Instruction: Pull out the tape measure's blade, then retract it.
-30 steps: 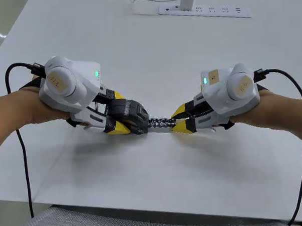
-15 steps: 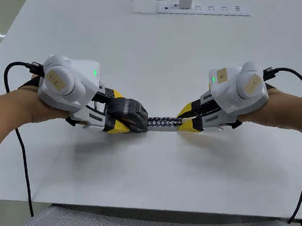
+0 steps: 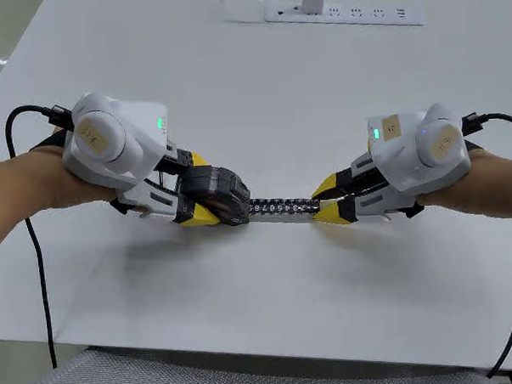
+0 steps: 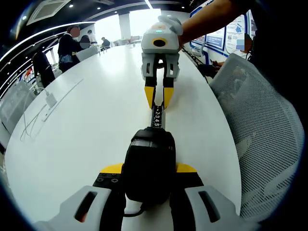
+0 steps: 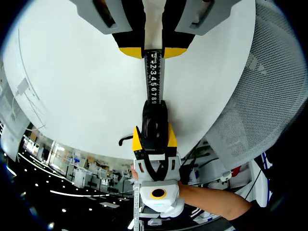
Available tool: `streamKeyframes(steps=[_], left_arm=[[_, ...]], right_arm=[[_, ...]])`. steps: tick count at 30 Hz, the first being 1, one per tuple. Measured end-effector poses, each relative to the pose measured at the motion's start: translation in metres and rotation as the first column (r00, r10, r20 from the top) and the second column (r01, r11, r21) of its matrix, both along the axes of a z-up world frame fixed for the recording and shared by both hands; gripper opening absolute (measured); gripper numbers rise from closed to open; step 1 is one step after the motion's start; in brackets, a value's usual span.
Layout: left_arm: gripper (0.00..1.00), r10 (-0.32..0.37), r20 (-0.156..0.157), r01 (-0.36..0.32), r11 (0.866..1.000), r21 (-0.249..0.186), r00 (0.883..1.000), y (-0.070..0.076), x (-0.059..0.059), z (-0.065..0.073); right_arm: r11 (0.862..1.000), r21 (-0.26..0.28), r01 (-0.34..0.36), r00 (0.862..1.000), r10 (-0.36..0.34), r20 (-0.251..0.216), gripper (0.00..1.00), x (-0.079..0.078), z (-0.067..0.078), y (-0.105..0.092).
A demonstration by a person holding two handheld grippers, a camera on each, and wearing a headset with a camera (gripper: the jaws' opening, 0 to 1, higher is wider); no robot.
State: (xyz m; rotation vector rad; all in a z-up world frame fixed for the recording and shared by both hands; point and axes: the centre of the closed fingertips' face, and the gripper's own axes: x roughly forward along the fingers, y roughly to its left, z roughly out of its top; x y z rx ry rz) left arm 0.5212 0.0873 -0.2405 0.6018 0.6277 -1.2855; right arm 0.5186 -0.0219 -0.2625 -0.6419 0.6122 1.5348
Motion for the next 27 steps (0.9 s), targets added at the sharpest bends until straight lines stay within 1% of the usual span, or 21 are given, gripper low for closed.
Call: streamKeyframes(steps=[15,27], left_arm=[[0.30,0.000,-0.001,0.000,1.000,0.001,1.000,0.000,0.000,0.000],[0.30,0.001,-0.001,-0.001,1.000,0.000,1.000,0.000,0.000,0.000]], right_arm=[[1.000,-0.006,0.013,1.000,-0.013,0.001,0.08,0.000,0.003,-0.018],[0.999,-0.022,0.035,0.999,-0.035,-0.003,0.08,0.001,0.001,-0.032]])
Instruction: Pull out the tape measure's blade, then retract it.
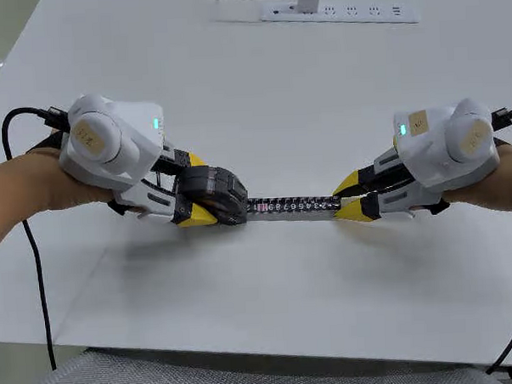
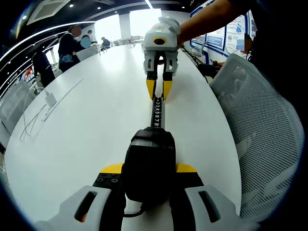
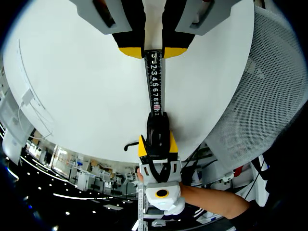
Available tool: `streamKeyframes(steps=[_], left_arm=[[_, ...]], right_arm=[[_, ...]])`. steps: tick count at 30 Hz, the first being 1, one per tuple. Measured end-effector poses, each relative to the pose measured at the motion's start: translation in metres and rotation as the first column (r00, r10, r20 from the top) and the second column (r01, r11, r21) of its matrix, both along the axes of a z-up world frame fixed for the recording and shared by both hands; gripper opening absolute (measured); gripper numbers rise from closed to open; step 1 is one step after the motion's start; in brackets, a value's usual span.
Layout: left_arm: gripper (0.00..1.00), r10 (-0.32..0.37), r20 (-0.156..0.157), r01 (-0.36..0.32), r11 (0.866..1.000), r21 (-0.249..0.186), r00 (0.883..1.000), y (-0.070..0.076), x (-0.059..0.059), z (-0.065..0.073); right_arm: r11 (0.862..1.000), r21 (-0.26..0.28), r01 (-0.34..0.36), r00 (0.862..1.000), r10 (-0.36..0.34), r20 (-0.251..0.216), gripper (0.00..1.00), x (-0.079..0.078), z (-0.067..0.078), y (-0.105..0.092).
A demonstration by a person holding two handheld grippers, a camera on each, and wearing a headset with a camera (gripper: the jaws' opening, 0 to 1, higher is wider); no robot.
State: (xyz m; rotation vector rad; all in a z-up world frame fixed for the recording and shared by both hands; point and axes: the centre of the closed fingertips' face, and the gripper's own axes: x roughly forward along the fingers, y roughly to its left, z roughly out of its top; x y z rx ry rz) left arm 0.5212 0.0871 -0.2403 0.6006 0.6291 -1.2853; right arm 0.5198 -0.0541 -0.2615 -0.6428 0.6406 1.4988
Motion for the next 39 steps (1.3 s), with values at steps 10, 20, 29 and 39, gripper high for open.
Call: streamKeyframes(steps=[10,20,29,39], left_arm=[[0.30,0.002,0.001,-0.002,1.000,-0.005,1.000,0.001,0.000,0.000],[0.30,0.004,0.001,-0.004,1.000,-0.007,1.000,0.000,0.000,0.000],[0.30,0.006,0.001,-0.006,1.000,-0.009,1.000,0.000,0.000,0.000],[0.30,0.006,0.002,-0.006,1.000,-0.007,1.000,0.000,0.001,0.000]], right_arm=[[1.000,-0.010,0.012,1.000,-0.012,-0.003,0.08,0.000,-0.001,-0.008],[1.000,-0.021,0.015,1.000,-0.015,-0.005,0.08,0.000,0.001,-0.019],[0.999,-0.025,0.027,1.000,-0.027,-0.009,0.08,0.002,0.005,-0.028],[0.999,-0.029,0.033,0.999,-0.034,-0.012,0.08,0.003,0.006,-0.039]])
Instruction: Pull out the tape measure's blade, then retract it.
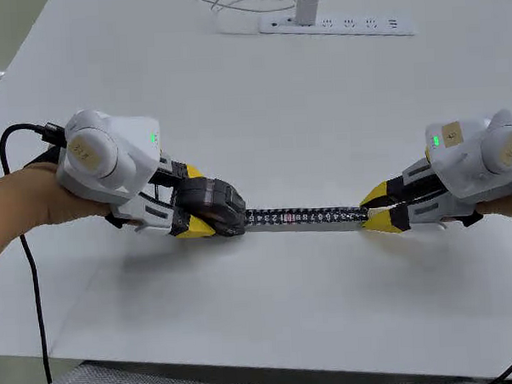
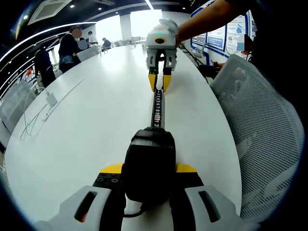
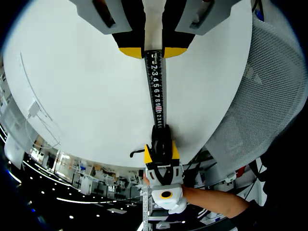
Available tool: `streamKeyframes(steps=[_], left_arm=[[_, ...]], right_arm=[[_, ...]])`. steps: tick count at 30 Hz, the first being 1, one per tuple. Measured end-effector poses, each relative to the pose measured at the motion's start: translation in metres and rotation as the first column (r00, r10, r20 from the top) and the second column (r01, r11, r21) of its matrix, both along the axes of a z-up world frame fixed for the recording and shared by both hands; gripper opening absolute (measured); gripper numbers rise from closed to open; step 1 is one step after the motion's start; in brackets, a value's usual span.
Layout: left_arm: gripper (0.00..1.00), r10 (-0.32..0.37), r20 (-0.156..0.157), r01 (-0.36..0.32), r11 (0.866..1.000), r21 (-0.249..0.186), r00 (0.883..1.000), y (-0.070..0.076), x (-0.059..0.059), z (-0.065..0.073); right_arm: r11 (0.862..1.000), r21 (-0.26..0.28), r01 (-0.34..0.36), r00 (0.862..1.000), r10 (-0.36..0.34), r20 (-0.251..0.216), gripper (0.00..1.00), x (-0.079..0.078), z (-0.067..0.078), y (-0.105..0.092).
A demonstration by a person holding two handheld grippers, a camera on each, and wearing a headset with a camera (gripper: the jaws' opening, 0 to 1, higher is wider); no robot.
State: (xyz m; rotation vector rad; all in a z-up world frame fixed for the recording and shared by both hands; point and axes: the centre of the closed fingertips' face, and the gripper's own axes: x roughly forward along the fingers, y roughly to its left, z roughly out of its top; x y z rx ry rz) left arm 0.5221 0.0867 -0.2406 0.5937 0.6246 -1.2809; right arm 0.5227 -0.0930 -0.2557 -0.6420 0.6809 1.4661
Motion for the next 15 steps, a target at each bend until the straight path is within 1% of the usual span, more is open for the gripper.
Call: streamKeyframes(steps=[11,15], left_arm=[[0.30,0.002,0.000,-0.002,1.000,0.001,1.000,0.000,0.000,0.000],[0.30,0.003,-0.001,-0.003,1.000,0.000,1.000,0.000,0.000,0.000]], right_arm=[[1.000,-0.014,0.015,1.000,-0.015,-0.001,0.08,0.003,0.000,-0.015],[1.000,-0.020,0.023,1.000,-0.023,0.000,0.08,0.004,-0.002,-0.020]])
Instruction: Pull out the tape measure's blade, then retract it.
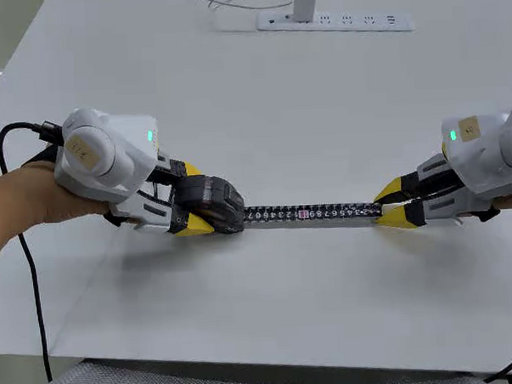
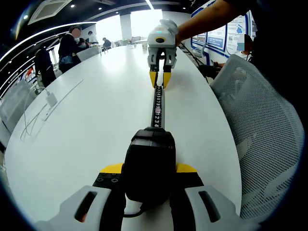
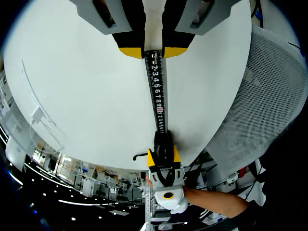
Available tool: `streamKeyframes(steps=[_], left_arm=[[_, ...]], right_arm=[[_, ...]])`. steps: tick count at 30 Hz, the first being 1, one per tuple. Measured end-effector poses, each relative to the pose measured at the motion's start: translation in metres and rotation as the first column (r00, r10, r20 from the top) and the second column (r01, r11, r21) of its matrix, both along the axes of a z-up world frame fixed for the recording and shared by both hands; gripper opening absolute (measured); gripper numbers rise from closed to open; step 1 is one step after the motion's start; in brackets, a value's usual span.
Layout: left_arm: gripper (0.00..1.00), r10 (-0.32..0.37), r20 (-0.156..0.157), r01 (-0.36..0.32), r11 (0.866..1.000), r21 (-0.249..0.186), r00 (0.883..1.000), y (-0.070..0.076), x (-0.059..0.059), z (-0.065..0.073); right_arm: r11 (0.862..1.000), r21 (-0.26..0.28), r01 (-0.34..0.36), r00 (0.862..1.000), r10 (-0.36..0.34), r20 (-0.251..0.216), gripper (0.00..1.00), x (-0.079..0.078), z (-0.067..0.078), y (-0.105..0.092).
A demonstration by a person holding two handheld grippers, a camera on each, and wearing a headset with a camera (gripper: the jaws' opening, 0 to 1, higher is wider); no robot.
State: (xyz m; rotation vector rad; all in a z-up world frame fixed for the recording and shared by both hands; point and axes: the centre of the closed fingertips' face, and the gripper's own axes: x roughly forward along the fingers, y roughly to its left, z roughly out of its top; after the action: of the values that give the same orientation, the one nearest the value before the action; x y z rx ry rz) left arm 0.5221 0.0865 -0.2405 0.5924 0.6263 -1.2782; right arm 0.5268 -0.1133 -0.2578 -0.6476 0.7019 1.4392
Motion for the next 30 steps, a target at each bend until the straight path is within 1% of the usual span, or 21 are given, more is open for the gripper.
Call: streamKeyframes(steps=[13,17,30], left_arm=[[0.30,0.000,0.000,0.000,1.000,-0.001,1.000,0.000,0.000,0.000],[0.30,-0.001,0.000,0.001,1.000,-0.002,1.000,0.000,0.000,0.000],[0.30,0.000,-0.001,0.000,1.000,-0.001,1.000,-0.001,0.001,-0.001]], right_arm=[[1.000,-0.009,0.019,1.000,-0.019,0.001,0.08,0.002,-0.004,-0.014],[0.999,-0.013,0.030,1.000,-0.030,-0.001,0.08,0.002,-0.005,-0.022],[0.999,-0.020,0.045,0.999,-0.045,0.004,0.08,0.003,-0.007,-0.033]])
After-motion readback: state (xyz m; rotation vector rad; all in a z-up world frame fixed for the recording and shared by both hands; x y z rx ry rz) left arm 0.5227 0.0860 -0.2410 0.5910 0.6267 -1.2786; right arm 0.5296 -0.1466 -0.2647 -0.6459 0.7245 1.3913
